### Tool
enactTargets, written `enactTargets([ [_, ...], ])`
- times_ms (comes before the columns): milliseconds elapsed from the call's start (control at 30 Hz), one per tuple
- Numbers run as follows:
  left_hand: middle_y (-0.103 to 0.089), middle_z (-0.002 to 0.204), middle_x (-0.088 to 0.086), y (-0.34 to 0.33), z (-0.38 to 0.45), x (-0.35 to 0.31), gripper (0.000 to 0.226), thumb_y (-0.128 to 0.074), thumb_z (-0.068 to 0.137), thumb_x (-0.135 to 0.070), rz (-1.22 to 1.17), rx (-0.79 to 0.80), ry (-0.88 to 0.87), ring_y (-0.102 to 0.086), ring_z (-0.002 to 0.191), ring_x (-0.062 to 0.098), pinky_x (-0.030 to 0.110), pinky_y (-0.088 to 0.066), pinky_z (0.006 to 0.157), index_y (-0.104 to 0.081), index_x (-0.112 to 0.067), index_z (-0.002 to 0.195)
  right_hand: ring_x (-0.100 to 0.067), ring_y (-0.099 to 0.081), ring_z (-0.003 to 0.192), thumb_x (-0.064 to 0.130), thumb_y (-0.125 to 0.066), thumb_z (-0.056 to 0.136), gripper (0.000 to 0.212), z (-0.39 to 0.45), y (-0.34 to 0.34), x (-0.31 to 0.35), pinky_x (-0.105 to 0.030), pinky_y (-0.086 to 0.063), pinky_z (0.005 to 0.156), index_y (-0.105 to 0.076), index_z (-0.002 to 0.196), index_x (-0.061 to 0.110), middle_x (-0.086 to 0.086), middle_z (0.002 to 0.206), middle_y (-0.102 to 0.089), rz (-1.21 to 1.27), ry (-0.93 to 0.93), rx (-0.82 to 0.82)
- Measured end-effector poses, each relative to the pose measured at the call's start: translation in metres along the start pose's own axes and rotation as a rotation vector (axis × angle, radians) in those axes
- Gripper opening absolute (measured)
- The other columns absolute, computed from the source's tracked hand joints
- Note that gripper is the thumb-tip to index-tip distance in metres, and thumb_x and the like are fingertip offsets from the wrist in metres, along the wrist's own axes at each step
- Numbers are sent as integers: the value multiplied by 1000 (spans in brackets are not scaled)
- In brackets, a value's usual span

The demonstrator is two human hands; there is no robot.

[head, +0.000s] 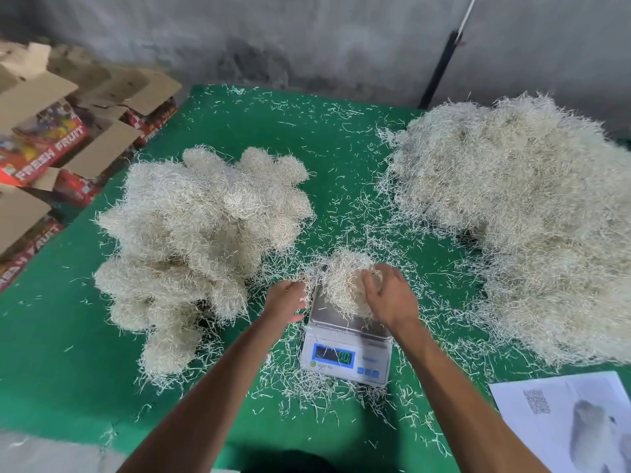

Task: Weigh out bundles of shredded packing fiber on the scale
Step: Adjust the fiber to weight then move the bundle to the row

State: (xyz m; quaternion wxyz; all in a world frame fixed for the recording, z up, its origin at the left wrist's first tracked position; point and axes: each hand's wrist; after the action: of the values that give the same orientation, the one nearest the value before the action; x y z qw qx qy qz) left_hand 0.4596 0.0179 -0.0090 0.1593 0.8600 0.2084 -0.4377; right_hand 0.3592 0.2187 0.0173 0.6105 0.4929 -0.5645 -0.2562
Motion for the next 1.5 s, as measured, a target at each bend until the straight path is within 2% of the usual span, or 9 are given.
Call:
enactTargets([
  [33,-66,113,8,1,0,1,18,-56,100,-28,-3,0,-9,-66,98,20,32,-57,68,-60,-15,113,-28,-63,121,64,-32,103,69,-1,-1,2,-35,-58,89,-44,150,15,-13,144,-54,16,14,-8],
  [100,-67,112,7,4,-1,2,13,-58,99,-27,-5,1,-17,-67,97,20,31,-58,68,-62,-18,108,-30,-48,139,61,-37,103,68,-7,1,8,-45,-43,113,-42,152,14,-12,153,-47,49,44,-33],
  [300,-70,109,6,16,-1,6,15,-59,96,-21,-16,5,-7,-69,97,20,36,-60,76,-65,-13,108,-33,-27,154,74,-49,93,85,-5,0,23,-56,-24,125,-29,160,24,-11,168,-25,-80,172,152],
  [433,-70,110,7,20,-3,11,16,-59,98,-23,-27,18,-15,-68,96,18,31,-58,70,-65,-13,108,-30,-31,151,71,-54,93,84,-6,-10,25,-53,-25,125,-27,159,27,-7,165,-32,-167,173,175],
  [567,-70,109,5,20,-6,12,19,-59,98,-25,-25,7,-37,-69,97,19,33,-59,75,-65,-12,111,-28,-51,137,75,-40,97,72,-9,-11,21,-52,-38,118,-44,149,26,-8,147,-55,-79,179,64],
  [767,-70,108,4,15,-8,6,9,-57,100,-26,0,-8,-119,-69,97,19,36,-61,80,-63,-20,102,-31,-50,139,68,-34,104,73,-9,3,14,-50,-39,115,-44,152,13,-14,154,-49,-14,175,-118],
  [1100,-67,108,5,-4,-9,5,9,-56,101,-20,24,15,-123,-68,97,19,35,-60,79,-62,-15,104,-30,-53,136,70,-35,101,81,-22,5,-13,-50,-44,114,-36,155,10,-15,151,-50,45,69,-86],
  [1333,-64,109,7,-12,-6,5,17,-54,102,-20,50,-20,-158,-68,95,18,21,-58,61,-60,-10,115,-31,-52,137,75,-37,98,87,-26,5,-25,-48,-42,112,-33,156,11,-16,153,-49,99,28,-96],
  [1500,-64,110,9,-15,-1,3,13,-52,102,-17,73,-20,-172,-68,96,21,22,-58,60,-60,-12,111,-32,-52,137,77,-36,97,89,-25,4,-29,-48,-42,111,-32,157,11,-17,152,-50,116,8,-82],
])
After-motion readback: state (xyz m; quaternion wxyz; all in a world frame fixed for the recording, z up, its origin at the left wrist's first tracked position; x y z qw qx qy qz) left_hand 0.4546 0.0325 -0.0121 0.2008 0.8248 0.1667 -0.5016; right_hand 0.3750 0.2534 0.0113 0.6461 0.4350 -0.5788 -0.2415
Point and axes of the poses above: each hand's wrist, its own z-axis towards the middle knuckle, its own y-axis out of the back of the hand, x = y × z
